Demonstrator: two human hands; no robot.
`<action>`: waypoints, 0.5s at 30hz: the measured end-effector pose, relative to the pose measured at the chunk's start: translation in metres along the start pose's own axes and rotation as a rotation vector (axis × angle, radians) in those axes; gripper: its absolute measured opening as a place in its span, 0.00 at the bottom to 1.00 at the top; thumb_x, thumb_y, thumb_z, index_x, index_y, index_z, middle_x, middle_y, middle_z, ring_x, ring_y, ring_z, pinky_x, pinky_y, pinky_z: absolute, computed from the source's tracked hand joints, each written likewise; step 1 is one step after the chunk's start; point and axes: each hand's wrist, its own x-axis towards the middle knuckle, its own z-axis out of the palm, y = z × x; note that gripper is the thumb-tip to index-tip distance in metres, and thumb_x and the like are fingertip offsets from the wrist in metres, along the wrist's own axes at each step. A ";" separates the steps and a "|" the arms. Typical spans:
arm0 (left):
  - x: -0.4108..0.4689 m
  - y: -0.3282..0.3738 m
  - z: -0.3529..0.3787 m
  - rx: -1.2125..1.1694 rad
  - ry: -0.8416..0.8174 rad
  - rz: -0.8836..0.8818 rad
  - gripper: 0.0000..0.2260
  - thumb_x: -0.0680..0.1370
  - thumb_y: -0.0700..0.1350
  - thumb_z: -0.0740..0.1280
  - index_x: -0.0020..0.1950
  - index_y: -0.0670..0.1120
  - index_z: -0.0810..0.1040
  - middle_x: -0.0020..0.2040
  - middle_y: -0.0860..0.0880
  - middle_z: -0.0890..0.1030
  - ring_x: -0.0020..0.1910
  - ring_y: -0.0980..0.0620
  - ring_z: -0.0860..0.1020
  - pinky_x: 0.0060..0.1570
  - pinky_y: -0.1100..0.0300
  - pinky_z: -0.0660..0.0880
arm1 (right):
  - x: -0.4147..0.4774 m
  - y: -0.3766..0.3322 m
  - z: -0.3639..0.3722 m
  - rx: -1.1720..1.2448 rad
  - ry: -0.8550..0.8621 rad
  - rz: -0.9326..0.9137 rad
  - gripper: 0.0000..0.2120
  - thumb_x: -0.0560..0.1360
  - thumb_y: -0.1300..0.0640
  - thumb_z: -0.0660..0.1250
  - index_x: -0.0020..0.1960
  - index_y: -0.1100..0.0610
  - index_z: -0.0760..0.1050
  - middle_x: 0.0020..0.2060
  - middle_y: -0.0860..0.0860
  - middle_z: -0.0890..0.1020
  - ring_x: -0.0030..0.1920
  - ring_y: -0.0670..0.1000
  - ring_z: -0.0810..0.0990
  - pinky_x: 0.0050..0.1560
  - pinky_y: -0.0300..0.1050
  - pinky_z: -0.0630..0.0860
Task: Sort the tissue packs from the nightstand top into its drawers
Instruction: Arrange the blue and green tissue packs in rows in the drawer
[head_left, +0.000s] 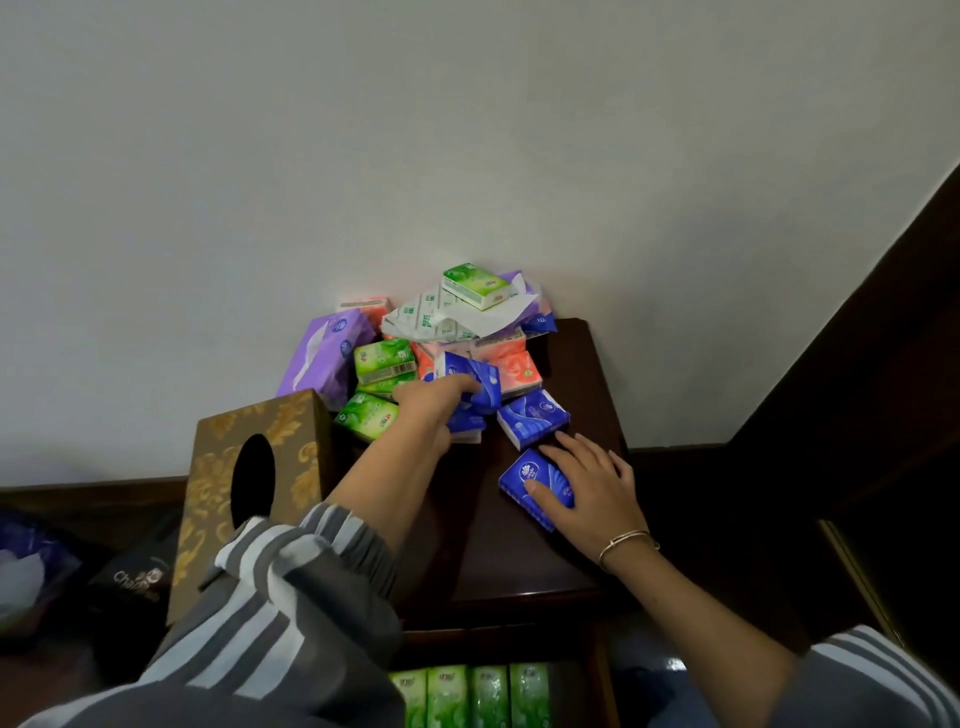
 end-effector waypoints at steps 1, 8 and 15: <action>-0.012 -0.001 -0.006 0.033 -0.026 -0.011 0.27 0.69 0.35 0.72 0.67 0.34 0.70 0.51 0.38 0.80 0.39 0.46 0.79 0.27 0.56 0.79 | 0.000 -0.001 -0.001 0.019 0.004 0.003 0.25 0.74 0.35 0.57 0.68 0.43 0.67 0.71 0.43 0.67 0.72 0.45 0.61 0.71 0.49 0.53; -0.074 -0.001 -0.100 0.106 -0.138 0.220 0.19 0.73 0.42 0.72 0.62 0.39 0.74 0.53 0.42 0.83 0.48 0.46 0.83 0.51 0.54 0.81 | -0.010 -0.013 -0.019 0.148 0.134 -0.007 0.23 0.74 0.43 0.59 0.64 0.54 0.74 0.66 0.50 0.74 0.70 0.53 0.67 0.67 0.49 0.60; -0.043 -0.001 -0.191 -0.044 0.320 0.630 0.21 0.73 0.47 0.72 0.62 0.51 0.67 0.52 0.55 0.79 0.46 0.64 0.79 0.43 0.69 0.74 | 0.024 -0.124 -0.020 0.096 0.330 -0.495 0.18 0.70 0.53 0.65 0.58 0.59 0.77 0.55 0.54 0.80 0.56 0.55 0.78 0.58 0.50 0.74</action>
